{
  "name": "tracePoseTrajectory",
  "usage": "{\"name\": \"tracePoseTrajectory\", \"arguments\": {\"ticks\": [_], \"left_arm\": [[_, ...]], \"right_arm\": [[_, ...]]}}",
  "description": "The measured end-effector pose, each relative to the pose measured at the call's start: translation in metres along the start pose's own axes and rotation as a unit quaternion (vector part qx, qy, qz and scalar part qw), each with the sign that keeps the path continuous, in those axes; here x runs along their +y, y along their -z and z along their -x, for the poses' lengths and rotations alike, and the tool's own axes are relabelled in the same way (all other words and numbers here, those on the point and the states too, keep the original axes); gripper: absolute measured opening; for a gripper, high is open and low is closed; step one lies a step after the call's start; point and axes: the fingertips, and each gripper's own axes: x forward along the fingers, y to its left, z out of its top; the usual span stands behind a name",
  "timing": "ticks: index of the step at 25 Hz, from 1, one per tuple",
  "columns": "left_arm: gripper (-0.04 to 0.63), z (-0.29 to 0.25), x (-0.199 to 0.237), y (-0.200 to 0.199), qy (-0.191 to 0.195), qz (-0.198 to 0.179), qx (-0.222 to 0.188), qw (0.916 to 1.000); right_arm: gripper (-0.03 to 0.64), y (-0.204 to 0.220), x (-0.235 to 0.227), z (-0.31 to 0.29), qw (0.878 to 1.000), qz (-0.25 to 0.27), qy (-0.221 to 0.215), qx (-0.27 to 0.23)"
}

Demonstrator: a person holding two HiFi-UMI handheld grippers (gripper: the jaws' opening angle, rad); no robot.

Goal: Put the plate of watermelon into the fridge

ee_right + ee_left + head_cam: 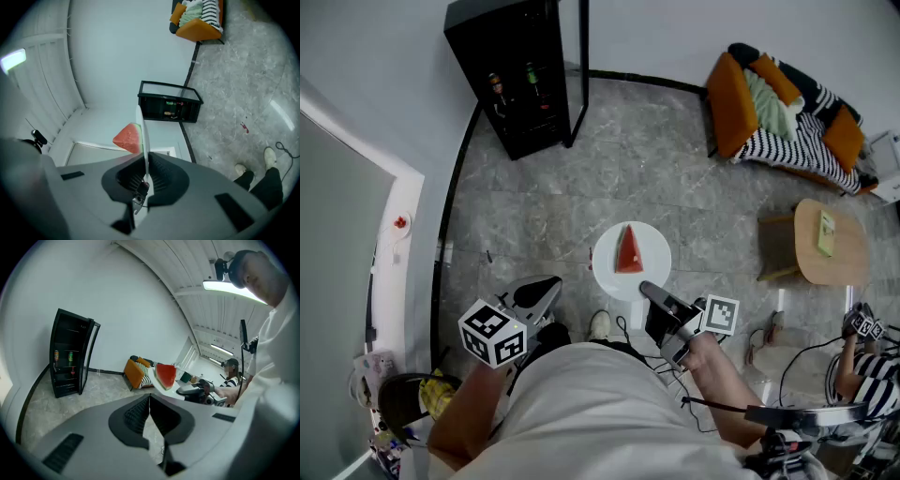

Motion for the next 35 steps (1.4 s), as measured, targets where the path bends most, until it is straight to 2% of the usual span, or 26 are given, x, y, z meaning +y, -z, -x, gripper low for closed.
{"name": "tracePoseTrajectory", "arguments": {"ticks": [4,12,18,25,28,35], "left_arm": [[0.011,-0.001,-0.005,0.000,0.003,-0.011,0.005,0.9999],[0.011,-0.008,-0.014,-0.002,0.005,-0.008,0.002,1.0000],[0.011,-0.010,0.001,-0.009,-0.011,0.000,-0.002,0.9999],[0.011,-0.012,0.068,-0.038,-0.012,0.000,0.000,0.9999],[0.011,-0.022,0.109,-0.057,0.002,-0.016,0.007,0.9998],[0.011,-0.015,0.192,-0.106,0.043,-0.061,0.038,0.9965]], "right_arm": [[0.025,0.003,-0.005,0.001,1.000,-0.010,0.013,0.009],[0.023,0.002,-0.011,-0.005,0.999,-0.010,0.025,0.038],[0.023,-0.010,-0.020,-0.032,0.998,-0.009,0.034,0.057],[0.023,-0.041,-0.016,-0.113,0.997,0.000,0.037,0.067],[0.025,-0.063,-0.014,-0.158,0.997,0.008,0.045,0.062],[0.025,-0.087,-0.001,-0.271,0.997,0.013,0.061,0.041]]}}
